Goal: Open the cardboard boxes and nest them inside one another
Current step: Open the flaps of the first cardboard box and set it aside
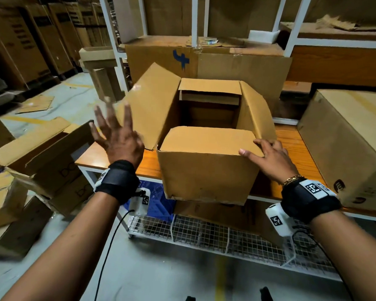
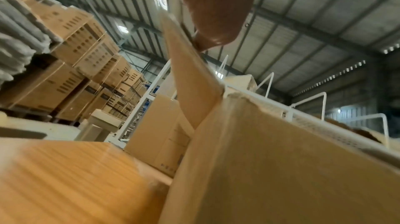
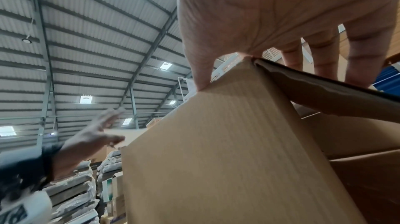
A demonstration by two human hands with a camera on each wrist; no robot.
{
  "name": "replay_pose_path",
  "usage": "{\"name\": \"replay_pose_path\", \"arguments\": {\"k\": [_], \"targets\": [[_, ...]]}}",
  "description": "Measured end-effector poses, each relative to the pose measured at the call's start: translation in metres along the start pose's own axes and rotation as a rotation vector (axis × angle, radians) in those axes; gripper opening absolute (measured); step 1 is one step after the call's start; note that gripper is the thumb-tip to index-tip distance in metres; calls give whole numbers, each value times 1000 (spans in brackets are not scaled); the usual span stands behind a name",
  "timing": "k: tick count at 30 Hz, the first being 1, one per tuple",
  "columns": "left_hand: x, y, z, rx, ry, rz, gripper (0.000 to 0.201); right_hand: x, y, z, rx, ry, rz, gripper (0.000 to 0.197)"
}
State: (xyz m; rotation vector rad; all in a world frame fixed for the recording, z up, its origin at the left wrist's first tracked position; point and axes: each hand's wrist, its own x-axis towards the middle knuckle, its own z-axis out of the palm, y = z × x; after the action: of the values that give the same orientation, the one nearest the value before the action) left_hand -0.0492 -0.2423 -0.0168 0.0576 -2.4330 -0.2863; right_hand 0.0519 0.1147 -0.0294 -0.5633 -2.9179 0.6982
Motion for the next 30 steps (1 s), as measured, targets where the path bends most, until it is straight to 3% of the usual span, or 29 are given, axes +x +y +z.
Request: {"name": "replay_pose_path", "arguments": {"k": [2,4,6,10,16,23,27,30], "targets": [[-7,-5,19,26,-252,97,54,4,-3,-4,1,-37,16,91],[-14,-4,31,-264,-600,-1,72,12,-7,-9,-51,-72,10,93],[-19,6,30,-563,-785,-132,79,20,-11,-15,-116,-112,-11,95],[-12,24,21,-554,-823,-118,62,38,-19,-22,-298,-213,-87,93],[-8,28,28,-458,-810,75,51,57,-49,-19,-510,-304,-76,90],[-11,31,25,-377,-785,76,58,81,-64,-17,-656,-278,-20,96],[-12,34,21,-410,-797,60,69,90,-61,-34,-396,-149,40,83],[-9,31,21,-495,-787,63,62,95,-56,-46,-167,-76,26,69]]}}
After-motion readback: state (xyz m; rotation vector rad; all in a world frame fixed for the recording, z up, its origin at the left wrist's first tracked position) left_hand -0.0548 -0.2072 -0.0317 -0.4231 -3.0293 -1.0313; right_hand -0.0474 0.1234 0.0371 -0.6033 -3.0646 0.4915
